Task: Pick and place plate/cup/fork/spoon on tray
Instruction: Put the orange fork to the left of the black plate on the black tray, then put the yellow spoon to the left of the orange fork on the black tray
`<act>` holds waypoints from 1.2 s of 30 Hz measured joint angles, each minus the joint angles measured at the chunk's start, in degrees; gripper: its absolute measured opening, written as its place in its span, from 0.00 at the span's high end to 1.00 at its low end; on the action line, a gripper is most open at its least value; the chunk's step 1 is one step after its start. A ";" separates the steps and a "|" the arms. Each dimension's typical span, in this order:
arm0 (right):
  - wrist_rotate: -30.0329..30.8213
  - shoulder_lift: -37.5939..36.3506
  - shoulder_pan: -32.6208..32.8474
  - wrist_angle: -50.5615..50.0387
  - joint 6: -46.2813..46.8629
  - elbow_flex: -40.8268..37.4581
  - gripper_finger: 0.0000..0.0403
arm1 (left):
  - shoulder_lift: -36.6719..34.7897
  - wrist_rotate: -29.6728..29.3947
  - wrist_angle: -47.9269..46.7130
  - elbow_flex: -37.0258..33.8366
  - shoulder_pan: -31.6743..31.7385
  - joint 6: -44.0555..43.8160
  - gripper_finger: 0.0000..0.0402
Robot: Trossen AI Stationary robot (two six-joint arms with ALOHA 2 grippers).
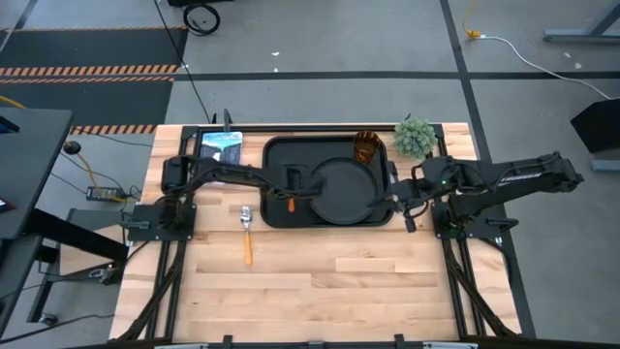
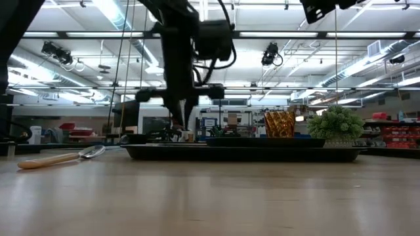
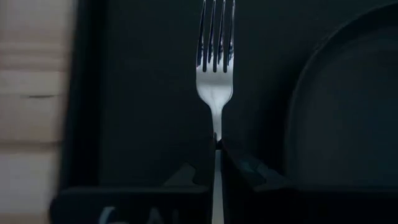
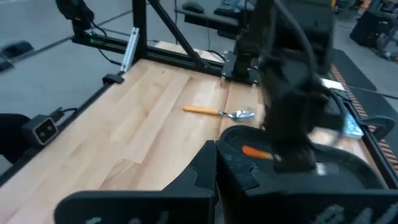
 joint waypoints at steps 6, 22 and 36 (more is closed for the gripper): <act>-1.58 -0.50 0.71 -0.13 0.34 -0.02 0.98 | 3.68 3.28 5.94 0.00 3.17 3.95 0.95; -1.53 -0.53 2.51 0.13 0.34 0.00 0.98 | 6.50 6.09 8.20 0.01 4.60 3.51 0.86; -1.42 -0.53 2.51 -0.01 0.75 0.00 0.98 | 0.53 5.86 1.05 0.04 -1.14 3.91 0.75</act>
